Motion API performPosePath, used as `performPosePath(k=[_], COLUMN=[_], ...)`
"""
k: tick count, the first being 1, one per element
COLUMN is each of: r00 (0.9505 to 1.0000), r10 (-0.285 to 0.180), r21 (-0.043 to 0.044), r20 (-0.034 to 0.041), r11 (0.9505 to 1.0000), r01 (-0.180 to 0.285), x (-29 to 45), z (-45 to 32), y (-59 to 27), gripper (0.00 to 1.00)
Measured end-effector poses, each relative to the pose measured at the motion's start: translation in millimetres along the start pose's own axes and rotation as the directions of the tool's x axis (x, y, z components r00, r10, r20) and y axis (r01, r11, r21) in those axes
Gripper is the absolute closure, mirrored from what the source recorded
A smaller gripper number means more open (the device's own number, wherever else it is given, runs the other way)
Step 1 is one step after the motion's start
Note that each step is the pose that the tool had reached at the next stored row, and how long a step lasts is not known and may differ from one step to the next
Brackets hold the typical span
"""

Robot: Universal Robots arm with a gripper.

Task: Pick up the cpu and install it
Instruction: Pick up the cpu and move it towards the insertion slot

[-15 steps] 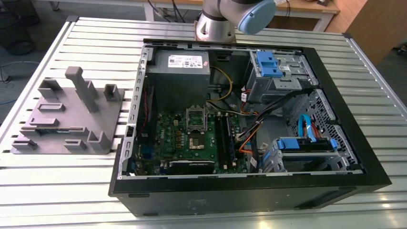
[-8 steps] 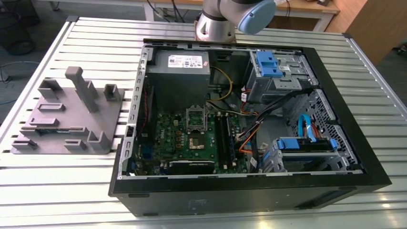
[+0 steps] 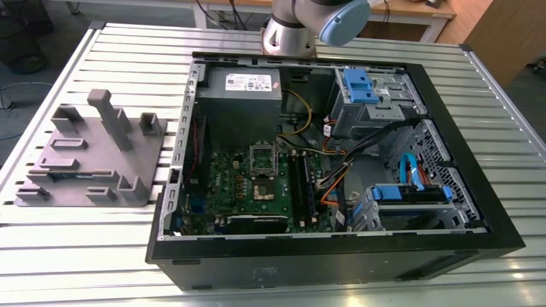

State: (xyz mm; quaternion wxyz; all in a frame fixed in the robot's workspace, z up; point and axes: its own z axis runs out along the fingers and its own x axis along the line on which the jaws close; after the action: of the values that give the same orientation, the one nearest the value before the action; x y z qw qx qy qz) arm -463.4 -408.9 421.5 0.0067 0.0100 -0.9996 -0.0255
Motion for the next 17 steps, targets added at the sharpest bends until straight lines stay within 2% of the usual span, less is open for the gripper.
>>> performPosePath(k=[4,7,10,17], r00=[1.0000,1.0000,1.0000,1.0000], r10=[0.000,0.000,0.000,0.000], r21=[0.0001,0.0000,0.0000,0.0000], r20=[-0.0001,0.0000,-0.0001,0.0000], r11=[1.0000,1.0000,1.0000,1.0000], r01=[0.000,0.000,0.000,0.000], x=[-0.6,-4.5,-12.5,-38.6], z=[3.6,3.9,3.9,4.2], y=[-0.2,-0.3,-0.4,-1.0], gripper=[0.53,0.53,0.53,0.53])
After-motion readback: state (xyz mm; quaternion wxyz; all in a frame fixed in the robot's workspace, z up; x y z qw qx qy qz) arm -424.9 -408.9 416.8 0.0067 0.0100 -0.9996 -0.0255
